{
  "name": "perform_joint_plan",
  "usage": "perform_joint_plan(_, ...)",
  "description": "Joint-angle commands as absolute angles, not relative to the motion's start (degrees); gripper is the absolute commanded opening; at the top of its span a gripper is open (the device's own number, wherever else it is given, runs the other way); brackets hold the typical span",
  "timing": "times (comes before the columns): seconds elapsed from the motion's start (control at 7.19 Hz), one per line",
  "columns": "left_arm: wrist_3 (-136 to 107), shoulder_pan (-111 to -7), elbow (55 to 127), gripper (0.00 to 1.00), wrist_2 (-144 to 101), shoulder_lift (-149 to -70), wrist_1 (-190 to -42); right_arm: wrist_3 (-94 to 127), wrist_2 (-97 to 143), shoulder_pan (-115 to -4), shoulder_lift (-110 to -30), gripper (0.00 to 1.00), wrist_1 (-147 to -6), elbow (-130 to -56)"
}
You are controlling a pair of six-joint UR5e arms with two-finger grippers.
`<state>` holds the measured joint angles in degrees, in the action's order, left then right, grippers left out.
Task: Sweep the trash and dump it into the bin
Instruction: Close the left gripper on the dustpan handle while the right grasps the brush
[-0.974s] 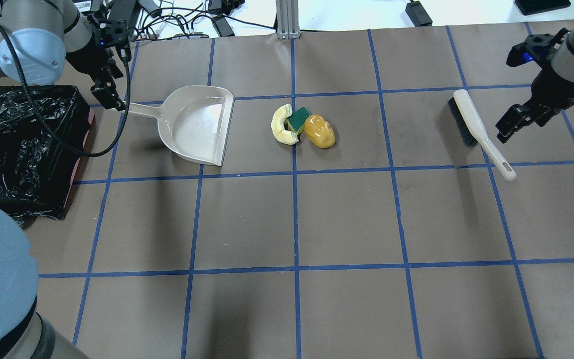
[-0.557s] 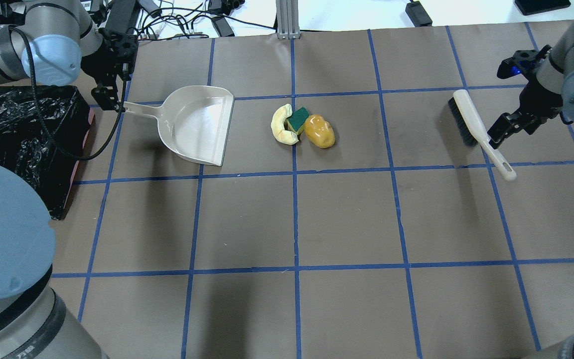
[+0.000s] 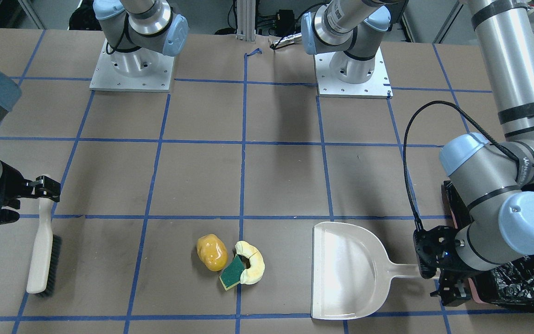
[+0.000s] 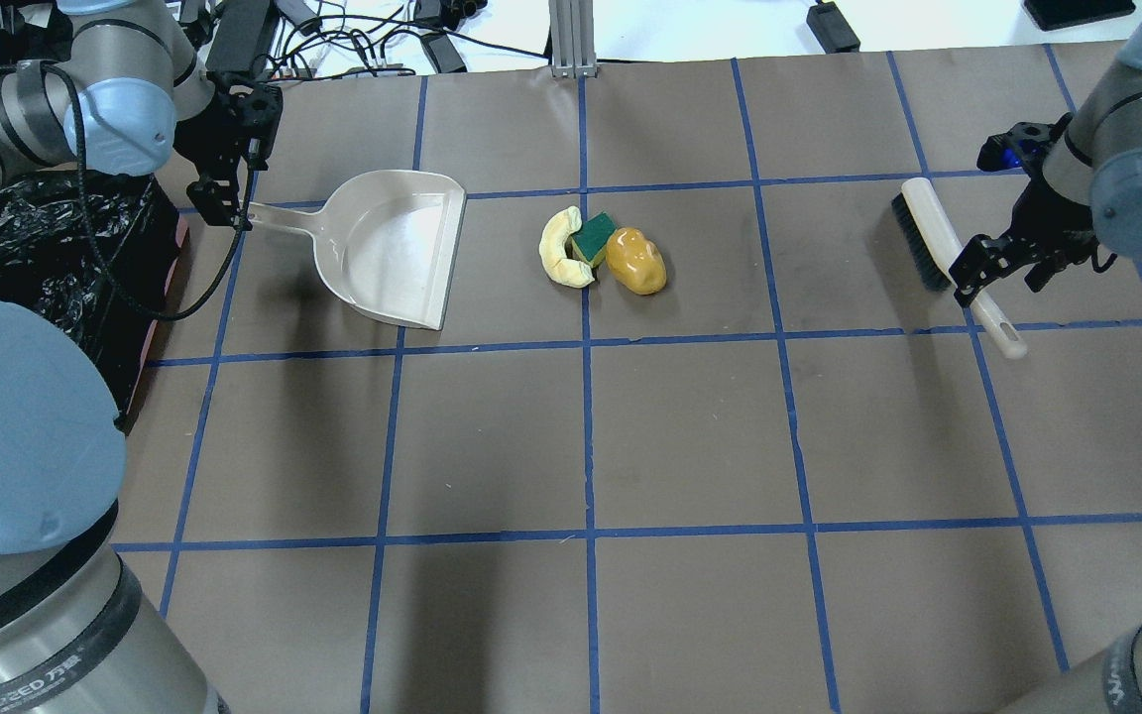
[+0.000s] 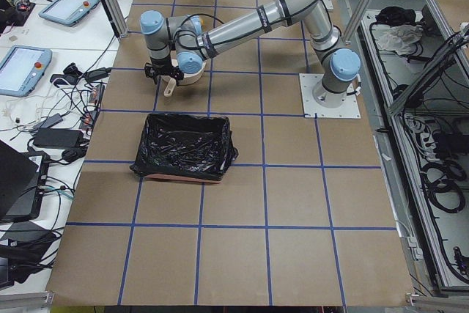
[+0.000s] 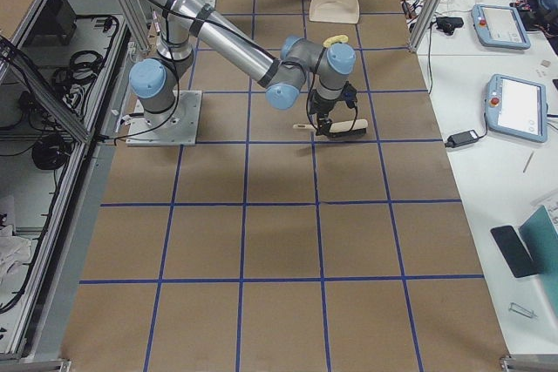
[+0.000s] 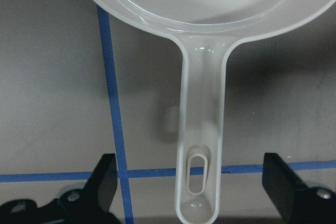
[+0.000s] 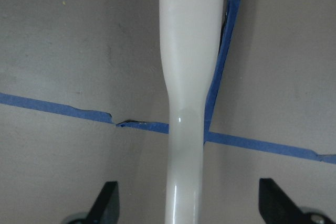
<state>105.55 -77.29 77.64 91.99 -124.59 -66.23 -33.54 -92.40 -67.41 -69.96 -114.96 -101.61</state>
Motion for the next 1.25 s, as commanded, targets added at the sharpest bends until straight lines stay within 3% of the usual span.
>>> perform_joint_plan(0.0,105.64,-75.69,77.78,0.98,91.85,-125.15,-66.18,-33.66,-92.72,-67.41,-69.09,0.84,-115.66,-102.74)
perform_joint_plan(0.14,105.73,-74.63,77.96,0.97,91.67,-125.68,-66.09,-33.84,-92.72,-67.41,-68.82,0.83,-115.66,-102.74)
perform_joint_plan(0.42,105.47,-74.62,78.13,0.9,91.58,-126.03,-66.09,-33.84,-92.81,-67.41,-68.82,0.67,-115.75,-102.66)
perform_joint_plan(0.7,104.94,-75.06,78.22,0.82,91.24,-126.04,-66.09,-33.58,-92.9,-67.41,-68.91,0.58,-115.75,-102.57)
perform_joint_plan(1.11,103.29,-76.11,78.57,0.8,91.23,-126.04,-66.18,-33.14,-92.73,-67.41,-68.82,0.55,-115.66,-102.57)
